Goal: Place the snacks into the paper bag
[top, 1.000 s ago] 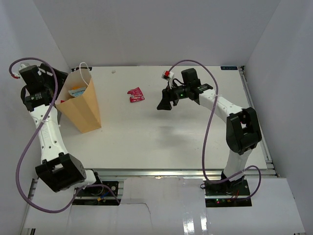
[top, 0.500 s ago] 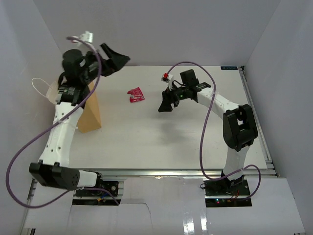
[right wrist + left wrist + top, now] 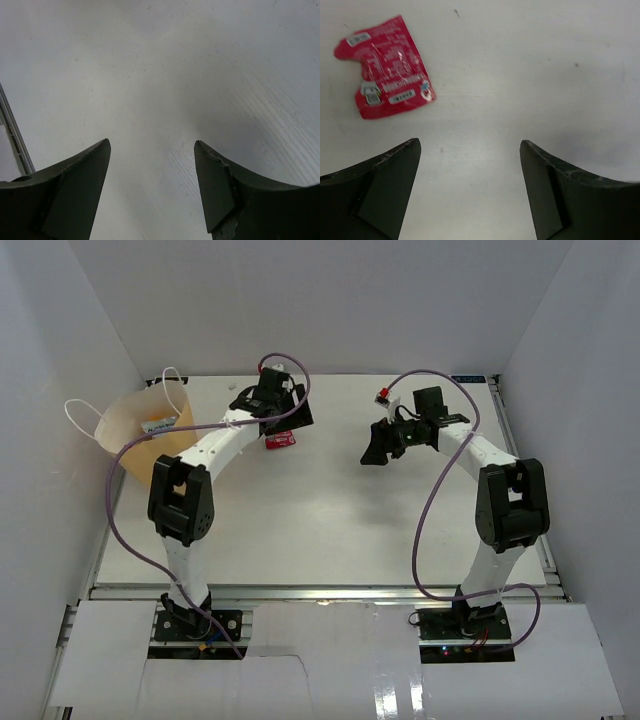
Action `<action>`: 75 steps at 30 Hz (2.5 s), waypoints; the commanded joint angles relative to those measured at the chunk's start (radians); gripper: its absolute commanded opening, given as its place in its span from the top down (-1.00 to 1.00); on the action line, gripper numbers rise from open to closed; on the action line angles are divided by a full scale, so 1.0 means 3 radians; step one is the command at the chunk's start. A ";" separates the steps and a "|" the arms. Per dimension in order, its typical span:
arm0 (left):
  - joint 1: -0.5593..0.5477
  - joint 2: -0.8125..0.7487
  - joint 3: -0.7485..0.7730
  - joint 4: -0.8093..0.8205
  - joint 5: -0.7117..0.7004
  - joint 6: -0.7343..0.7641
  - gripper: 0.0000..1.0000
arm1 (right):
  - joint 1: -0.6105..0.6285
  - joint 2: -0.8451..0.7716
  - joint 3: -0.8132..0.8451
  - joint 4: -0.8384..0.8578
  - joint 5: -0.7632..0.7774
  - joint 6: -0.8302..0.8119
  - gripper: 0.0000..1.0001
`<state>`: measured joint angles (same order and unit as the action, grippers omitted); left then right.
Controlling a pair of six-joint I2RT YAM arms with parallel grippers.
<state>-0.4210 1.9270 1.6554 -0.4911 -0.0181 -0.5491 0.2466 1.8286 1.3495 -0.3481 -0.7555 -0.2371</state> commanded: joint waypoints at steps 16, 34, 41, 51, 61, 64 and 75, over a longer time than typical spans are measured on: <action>0.0247 0.0991 0.0817 -0.0142 -0.1039 0.0695 -0.72 | -0.0101 -0.0230 -0.0132 0.0020 -0.0013 -0.0048 -0.48; 0.0309 0.1328 0.0935 -0.0306 -0.0523 0.0532 -0.41 | -0.0147 -0.0261 -0.0157 0.0020 -0.0033 0.0008 -0.48; 0.0324 0.1216 0.0828 -0.0219 -0.0426 0.0532 0.15 | -0.0147 -0.0307 -0.0193 0.0020 -0.0054 0.0044 -0.48; 0.0324 0.0486 0.0271 0.0235 -0.0165 0.0818 0.70 | -0.0152 -0.0374 -0.0203 0.0020 -0.0064 0.0044 -0.48; 0.0324 -0.1446 -0.0701 0.0584 -0.0045 0.0915 0.74 | -0.0152 -0.0384 -0.0198 0.0020 -0.0089 0.0049 -0.48; 0.0452 -0.1964 -0.0737 0.0431 -0.0323 0.0834 0.73 | -0.0157 -0.0363 -0.0193 0.0020 -0.0105 0.0054 -0.48; 0.2261 -0.2077 -0.0052 -0.0224 -0.0155 0.0277 0.73 | -0.0157 -0.0292 -0.0137 0.0025 -0.0192 0.0069 -0.48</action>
<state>0.1596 1.2736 1.6192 -0.4553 -0.0883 -0.3828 0.2039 1.7489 1.2934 -0.3492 -0.7815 -0.2169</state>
